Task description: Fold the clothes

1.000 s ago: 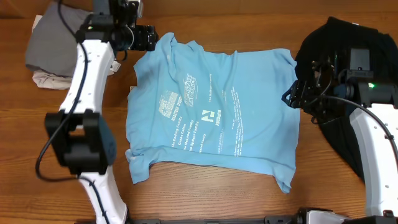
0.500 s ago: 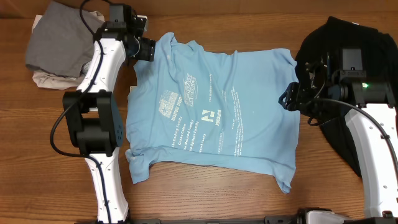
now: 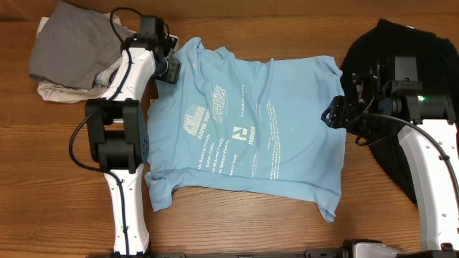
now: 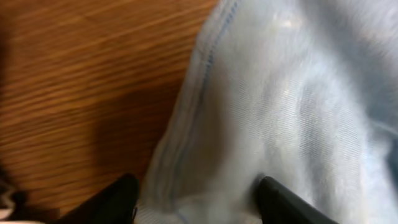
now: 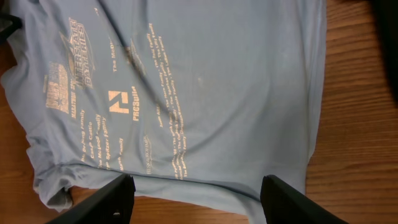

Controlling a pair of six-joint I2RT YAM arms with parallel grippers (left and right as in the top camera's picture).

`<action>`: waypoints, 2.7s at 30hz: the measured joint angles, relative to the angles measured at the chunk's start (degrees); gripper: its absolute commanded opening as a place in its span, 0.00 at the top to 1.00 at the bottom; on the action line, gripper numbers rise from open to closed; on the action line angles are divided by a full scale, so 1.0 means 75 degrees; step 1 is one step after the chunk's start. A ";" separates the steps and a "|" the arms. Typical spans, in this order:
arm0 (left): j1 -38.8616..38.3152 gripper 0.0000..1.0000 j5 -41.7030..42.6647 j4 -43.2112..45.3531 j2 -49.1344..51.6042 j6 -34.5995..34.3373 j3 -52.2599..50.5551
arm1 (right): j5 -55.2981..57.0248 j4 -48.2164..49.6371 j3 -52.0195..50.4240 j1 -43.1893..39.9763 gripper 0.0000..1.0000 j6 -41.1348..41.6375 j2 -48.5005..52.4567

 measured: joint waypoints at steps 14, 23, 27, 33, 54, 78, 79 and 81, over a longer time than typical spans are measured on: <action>0.0003 0.91 -0.1139 0.0484 0.0026 -0.0009 0.0012 | 0.0105 0.0006 0.0000 0.0000 0.31 0.0000 0.0000; 0.0286 0.95 -0.2352 0.0131 0.0038 -0.0554 0.0586 | 0.0114 0.0108 0.0000 0.0000 0.31 0.0003 0.0000; 0.0586 0.96 -0.2620 -0.0236 0.0038 -0.0638 0.0924 | 0.0114 0.0154 0.0000 0.0000 0.31 0.0003 0.0000; 0.0807 0.40 -0.2795 -0.0839 0.0038 -0.0694 0.1119 | 0.0117 0.0189 0.0000 0.0000 0.31 0.0006 0.0000; -0.0224 0.04 0.0527 -0.0988 0.0152 -0.0688 0.3430 | 0.0388 0.3794 0.0067 0.0256 0.27 -0.0038 0.2597; -0.0842 0.07 0.1093 -0.1454 0.1626 -0.0979 0.5633 | 0.1352 0.0248 0.4756 0.0912 0.26 -0.0224 0.2812; -0.0839 0.09 0.1093 -0.1425 0.1743 -0.0979 0.5627 | 0.1355 0.0221 0.4756 0.0912 0.26 -0.0227 0.2838; -0.0839 0.10 0.1093 -0.1262 0.2063 -0.0973 0.5625 | 0.1361 0.0140 0.4756 0.0912 0.25 -0.0227 0.2859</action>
